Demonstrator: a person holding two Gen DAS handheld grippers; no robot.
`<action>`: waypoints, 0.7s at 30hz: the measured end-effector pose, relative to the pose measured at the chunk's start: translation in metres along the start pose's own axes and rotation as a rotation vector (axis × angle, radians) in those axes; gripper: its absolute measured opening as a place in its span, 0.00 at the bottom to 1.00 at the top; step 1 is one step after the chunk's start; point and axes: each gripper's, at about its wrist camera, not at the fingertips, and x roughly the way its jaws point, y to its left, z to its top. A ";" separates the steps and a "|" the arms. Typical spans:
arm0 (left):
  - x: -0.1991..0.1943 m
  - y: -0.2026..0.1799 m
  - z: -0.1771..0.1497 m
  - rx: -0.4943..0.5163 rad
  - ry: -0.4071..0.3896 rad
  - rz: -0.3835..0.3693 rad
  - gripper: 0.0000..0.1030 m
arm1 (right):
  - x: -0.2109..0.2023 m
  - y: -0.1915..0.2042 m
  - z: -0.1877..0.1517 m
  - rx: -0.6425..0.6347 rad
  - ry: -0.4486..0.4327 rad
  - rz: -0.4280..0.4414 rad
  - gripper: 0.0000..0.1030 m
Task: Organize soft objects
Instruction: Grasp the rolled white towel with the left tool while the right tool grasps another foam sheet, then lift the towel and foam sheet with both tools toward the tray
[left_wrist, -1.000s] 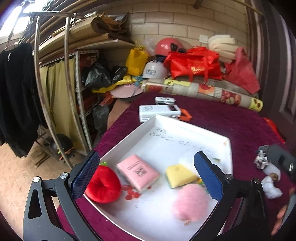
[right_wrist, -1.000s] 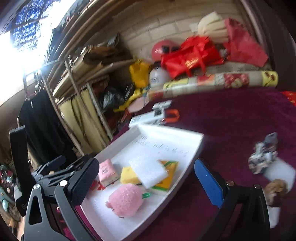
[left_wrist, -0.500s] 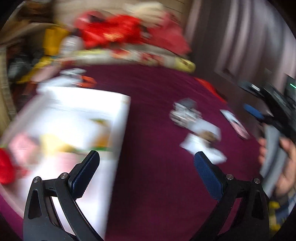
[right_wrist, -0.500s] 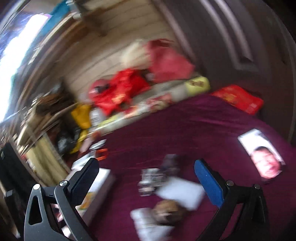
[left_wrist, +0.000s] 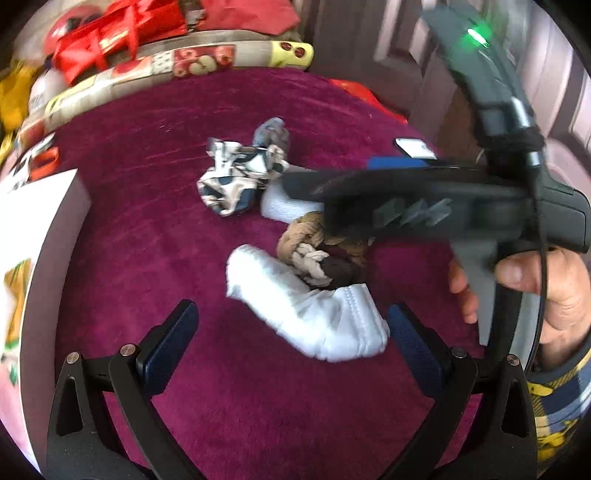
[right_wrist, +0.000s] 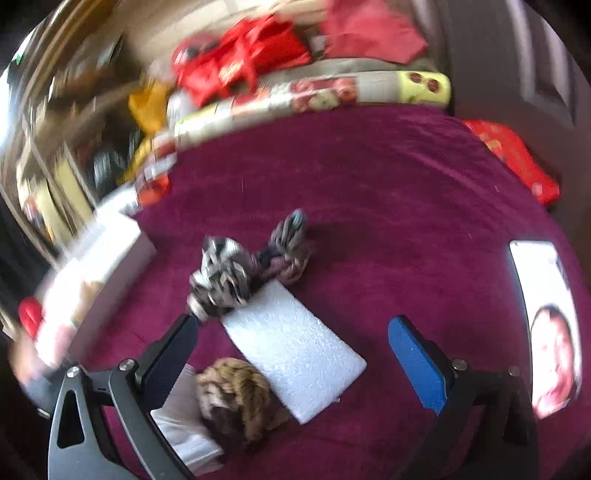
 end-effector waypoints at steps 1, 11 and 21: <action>0.005 -0.001 0.001 0.002 0.006 0.008 1.00 | 0.007 0.005 0.000 -0.023 0.015 -0.001 1.00; -0.013 0.037 -0.019 -0.094 -0.015 -0.039 0.61 | 0.000 -0.032 -0.010 0.110 -0.012 0.021 0.71; -0.033 0.038 -0.033 -0.132 -0.005 -0.019 0.68 | -0.050 -0.061 -0.029 0.353 -0.149 0.129 0.71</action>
